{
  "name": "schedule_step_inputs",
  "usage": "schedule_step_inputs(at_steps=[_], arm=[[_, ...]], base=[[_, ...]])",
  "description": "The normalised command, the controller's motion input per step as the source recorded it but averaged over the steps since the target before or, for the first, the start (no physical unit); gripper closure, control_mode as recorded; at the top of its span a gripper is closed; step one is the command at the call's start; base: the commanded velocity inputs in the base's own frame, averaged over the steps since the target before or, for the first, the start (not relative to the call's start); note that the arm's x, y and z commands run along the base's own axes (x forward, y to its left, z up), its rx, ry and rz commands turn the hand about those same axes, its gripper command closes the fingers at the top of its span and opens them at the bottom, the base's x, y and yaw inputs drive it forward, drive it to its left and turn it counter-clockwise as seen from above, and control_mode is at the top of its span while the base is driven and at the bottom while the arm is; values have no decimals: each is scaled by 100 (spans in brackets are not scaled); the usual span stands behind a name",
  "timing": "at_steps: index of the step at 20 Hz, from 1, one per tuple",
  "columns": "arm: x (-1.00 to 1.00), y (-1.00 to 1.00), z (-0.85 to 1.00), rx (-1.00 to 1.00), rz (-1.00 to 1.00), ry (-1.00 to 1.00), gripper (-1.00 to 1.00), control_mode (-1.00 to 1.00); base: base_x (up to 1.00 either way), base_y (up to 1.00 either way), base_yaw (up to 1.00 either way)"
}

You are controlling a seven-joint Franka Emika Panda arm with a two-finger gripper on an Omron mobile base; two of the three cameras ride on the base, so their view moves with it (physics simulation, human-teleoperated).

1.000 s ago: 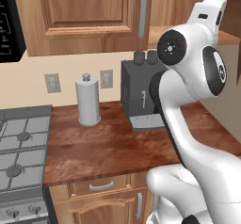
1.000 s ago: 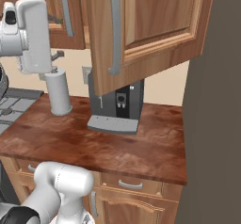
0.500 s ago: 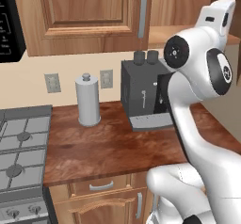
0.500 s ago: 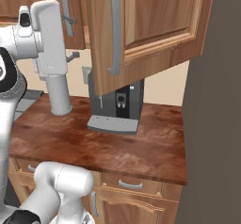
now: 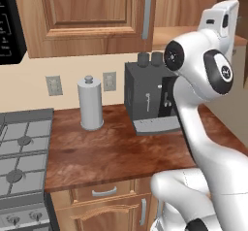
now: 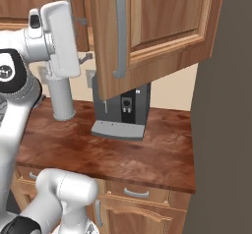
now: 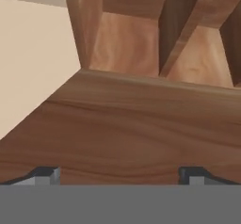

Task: Open the cabinet. Pick the sponge and place it next to the sink. Then close the cabinet.

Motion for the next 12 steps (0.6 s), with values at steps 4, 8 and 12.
schedule_step_inputs(at_steps=[4, 8, 12], arm=[[21, -13, 0, -5, -11, 7, -100, -100], [16, -17, -2, 0, -14, 8, -100, -100], [1, -27, 0, 0, -17, 3, -100, -100]], base=[[0, 0, 0], [0, 0, 0], [0, 0, 0]])
